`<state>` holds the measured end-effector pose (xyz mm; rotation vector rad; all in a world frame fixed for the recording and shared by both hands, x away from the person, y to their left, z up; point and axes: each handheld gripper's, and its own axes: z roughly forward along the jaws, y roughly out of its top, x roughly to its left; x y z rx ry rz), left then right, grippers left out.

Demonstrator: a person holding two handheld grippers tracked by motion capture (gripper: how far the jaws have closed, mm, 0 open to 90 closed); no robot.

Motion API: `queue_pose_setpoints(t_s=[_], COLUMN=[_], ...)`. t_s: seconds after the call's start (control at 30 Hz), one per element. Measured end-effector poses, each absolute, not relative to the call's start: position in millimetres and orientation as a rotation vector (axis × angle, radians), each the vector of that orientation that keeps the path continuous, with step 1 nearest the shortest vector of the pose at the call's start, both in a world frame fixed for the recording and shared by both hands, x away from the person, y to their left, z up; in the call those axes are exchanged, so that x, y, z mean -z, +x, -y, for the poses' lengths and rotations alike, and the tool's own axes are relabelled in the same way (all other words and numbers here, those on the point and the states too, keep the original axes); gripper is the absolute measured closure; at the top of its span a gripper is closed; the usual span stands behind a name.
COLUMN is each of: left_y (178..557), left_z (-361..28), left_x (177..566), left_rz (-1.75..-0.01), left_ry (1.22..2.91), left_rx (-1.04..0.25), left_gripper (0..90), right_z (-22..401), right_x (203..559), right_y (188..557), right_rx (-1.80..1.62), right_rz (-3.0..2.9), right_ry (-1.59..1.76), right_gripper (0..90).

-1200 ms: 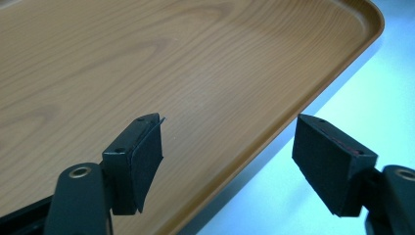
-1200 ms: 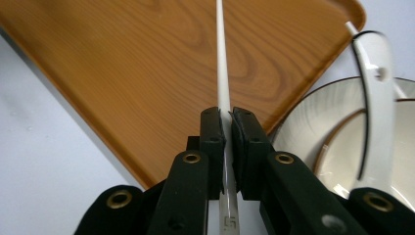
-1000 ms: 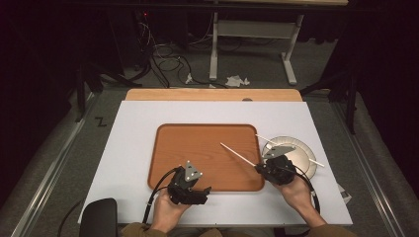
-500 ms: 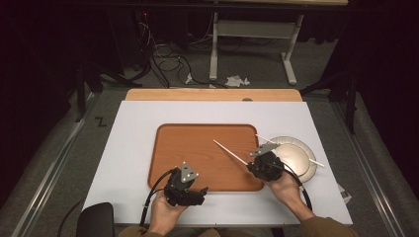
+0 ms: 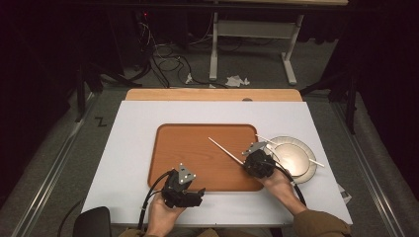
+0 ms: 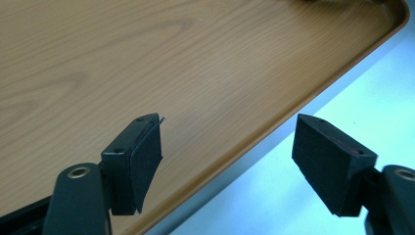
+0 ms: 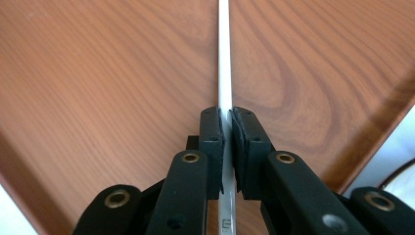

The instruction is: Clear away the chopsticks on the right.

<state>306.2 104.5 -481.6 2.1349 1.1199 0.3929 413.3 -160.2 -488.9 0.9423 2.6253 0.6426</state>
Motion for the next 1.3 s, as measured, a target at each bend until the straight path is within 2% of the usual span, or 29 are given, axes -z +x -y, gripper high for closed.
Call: queue_pose_setpoints(t_s=[0.3,0.73,1.3], left_y=[305,304,306], left_z=[-106,-107,-105], left_x=[482,482,481], left_rz=[-1.129,-1.127,-1.114], left_ry=[2.139,2.142,2.144], left_rx=[-0.394,-0.397,-0.390], left_gripper=[26.6,26.6,26.5], right_z=[160,163,174], right_x=[489,489,465], right_y=[419,421,401], right_rx=[-0.639,-0.582,-0.809], right_rz=[-2.597,-2.537,-2.496], right_ry=[0.966,1.039,0.925], right_gripper=[82.1,83.2,70.8])
